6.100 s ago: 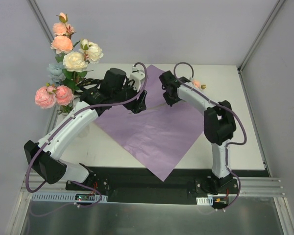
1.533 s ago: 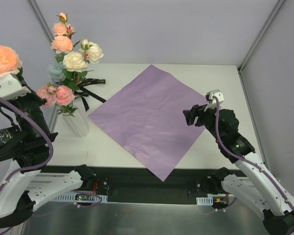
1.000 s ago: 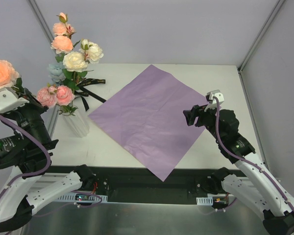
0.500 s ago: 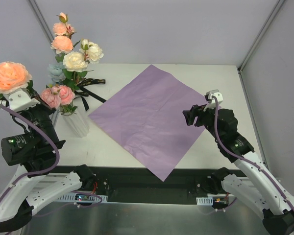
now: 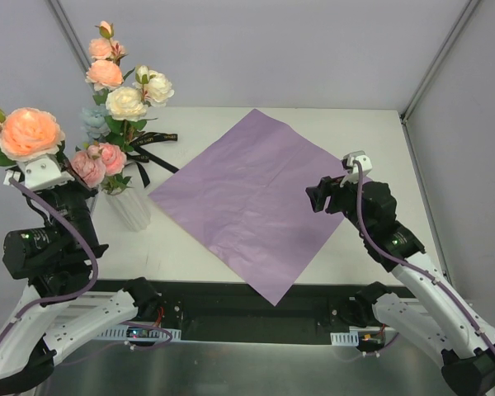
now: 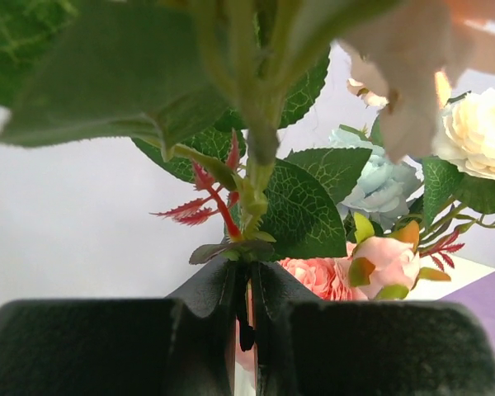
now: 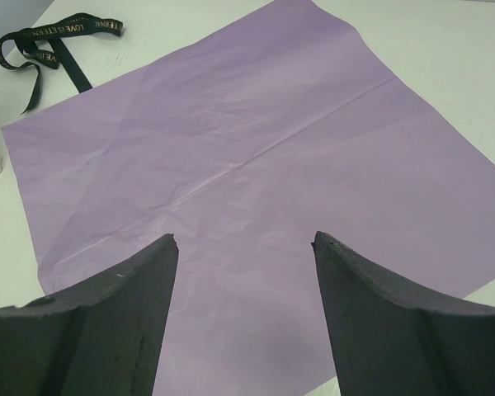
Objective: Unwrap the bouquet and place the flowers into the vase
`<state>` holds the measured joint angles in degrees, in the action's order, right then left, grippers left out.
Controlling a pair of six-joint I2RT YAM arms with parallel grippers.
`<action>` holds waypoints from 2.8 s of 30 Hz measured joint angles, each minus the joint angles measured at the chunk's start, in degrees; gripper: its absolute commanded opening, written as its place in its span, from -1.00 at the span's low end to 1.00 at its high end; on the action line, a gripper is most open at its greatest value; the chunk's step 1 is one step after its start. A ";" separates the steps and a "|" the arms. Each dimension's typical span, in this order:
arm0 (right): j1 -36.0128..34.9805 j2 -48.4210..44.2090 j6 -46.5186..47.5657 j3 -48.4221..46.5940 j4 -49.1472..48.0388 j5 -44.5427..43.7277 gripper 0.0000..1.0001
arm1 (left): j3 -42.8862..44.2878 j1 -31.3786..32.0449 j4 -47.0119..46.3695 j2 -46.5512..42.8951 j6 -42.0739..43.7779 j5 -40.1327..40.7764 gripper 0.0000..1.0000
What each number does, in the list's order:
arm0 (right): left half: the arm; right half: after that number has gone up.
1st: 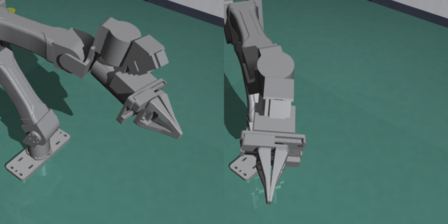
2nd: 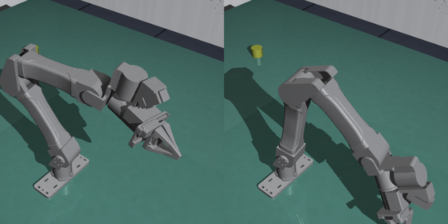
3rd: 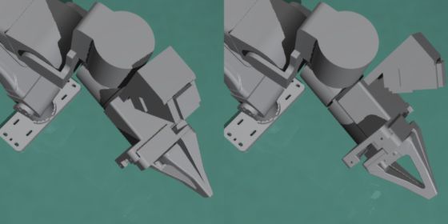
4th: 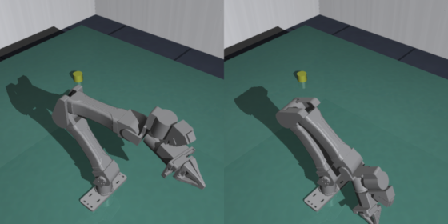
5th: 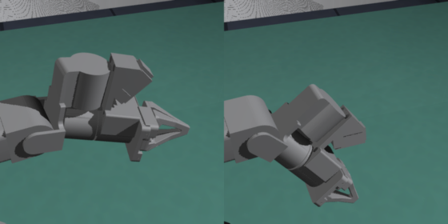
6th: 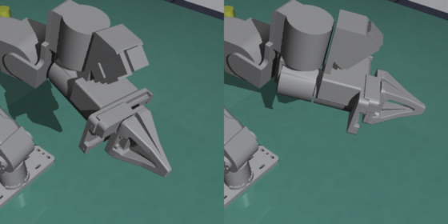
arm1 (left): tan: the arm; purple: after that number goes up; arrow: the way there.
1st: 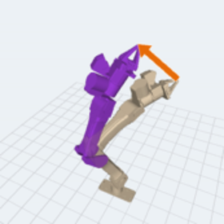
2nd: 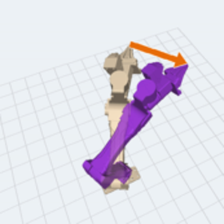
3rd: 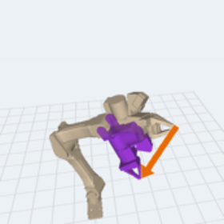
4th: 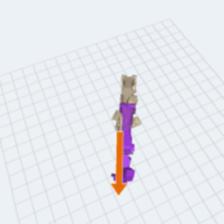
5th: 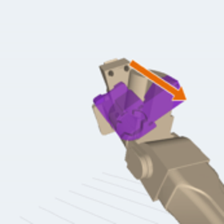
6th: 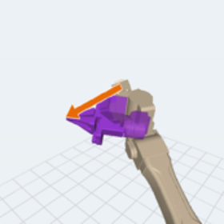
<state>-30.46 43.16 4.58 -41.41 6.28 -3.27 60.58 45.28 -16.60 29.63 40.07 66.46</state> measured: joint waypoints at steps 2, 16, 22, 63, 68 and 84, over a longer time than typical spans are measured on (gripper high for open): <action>0.00 0.15 -0.07 0.00 0.00 0.17 0.39 | -0.50 0.00 0.13 -1.11 -1.29 -0.02 -1.00; 0.26 0.33 -0.13 0.00 0.00 0.72 0.39 | -1.70 0.00 -0.22 -1.79 -1.64 -0.33 0.63; 0.28 0.35 -0.26 0.00 -0.02 0.81 0.39 | -1.68 0.00 0.46 -1.97 -1.84 -0.42 0.79; 0.44 2.93 -1.11 0.00 -0.46 2.27 0.39 | -13.09 0.00 5.22 -9.22 -6.56 -2.73 -1.00; 0.48 3.19 -1.14 0.00 -0.48 2.27 0.40 | -14.01 0.00 6.62 -9.35 -8.44 -1.88 -1.00; 0.55 3.37 -1.16 0.00 -0.48 3.98 0.39 | -5.51 0.00 25.64 -10.60 -20.65 -1.88 0.64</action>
<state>-29.91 46.52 3.42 -41.41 5.80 0.71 55.07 45.28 9.04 19.03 19.42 64.58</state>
